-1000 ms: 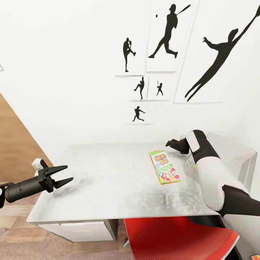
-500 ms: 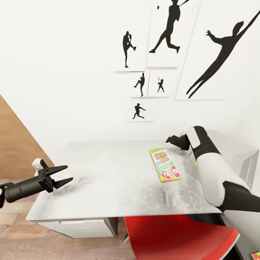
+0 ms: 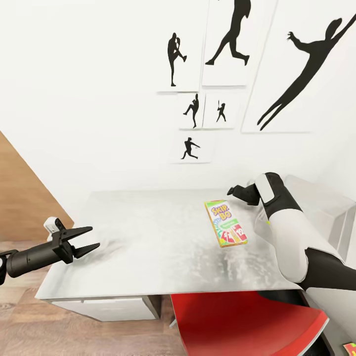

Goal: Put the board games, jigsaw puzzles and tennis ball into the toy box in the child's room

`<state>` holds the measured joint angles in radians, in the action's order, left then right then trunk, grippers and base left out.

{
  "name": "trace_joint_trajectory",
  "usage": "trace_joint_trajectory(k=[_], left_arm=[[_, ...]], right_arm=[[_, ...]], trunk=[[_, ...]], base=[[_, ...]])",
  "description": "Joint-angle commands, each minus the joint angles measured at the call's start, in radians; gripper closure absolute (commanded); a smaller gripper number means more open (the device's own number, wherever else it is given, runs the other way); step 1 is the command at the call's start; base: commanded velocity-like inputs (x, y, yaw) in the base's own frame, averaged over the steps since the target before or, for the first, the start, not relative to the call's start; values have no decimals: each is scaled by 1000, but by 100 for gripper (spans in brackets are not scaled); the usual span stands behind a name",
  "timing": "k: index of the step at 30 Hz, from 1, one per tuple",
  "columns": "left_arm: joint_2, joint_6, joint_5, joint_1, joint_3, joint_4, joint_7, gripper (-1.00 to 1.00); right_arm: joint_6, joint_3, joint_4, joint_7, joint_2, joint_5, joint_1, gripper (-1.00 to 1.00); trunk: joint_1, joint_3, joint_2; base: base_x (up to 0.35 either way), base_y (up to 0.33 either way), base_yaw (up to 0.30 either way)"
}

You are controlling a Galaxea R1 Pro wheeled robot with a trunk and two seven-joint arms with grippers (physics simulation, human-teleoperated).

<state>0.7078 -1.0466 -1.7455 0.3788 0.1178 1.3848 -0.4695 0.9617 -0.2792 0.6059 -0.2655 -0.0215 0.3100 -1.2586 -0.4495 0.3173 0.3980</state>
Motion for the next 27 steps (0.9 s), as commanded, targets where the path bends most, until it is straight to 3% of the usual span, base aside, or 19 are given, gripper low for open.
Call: trace_joint_trajectory(k=[1, 14, 18, 21, 25, 27], left_arm=[[1, -1, 5, 2, 2, -1, -9, -100], [-8, -1, 0, 29, -11, 42, -10, -100], [-9, -1, -4, 97, -11, 55, -7, -100], [-17, 0, -7, 181, -9, 62, -3, -100], [-47, 4, -9, 245, -6, 66, 0, -100], [-74, 6, -8, 271, -5, 67, 2, -100]], right_arm=[[2, -2, 1, -9, 0, 11, -1, -100], [3, -1, 0, -8, 0, 11, 0, -100], [3, -1, 0, -9, 1, 11, 0, -100], [3, -1, 0, -9, 3, 11, 0, -100], [2, -1, 0, -9, 6, 11, 0, -100], [2, -1, 0, -9, 7, 11, 0, -100]], trunk=[[-1, 4, 2], [-1, 25, 2], [-1, 32, 2], [-1, 37, 2], [-1, 43, 2], [-1, 46, 2]], base=[[0, 0, 0], [0, 0, 0], [0, 0, 0], [0, 0, 0], [0, 0, 0], [0, 0, 0]])
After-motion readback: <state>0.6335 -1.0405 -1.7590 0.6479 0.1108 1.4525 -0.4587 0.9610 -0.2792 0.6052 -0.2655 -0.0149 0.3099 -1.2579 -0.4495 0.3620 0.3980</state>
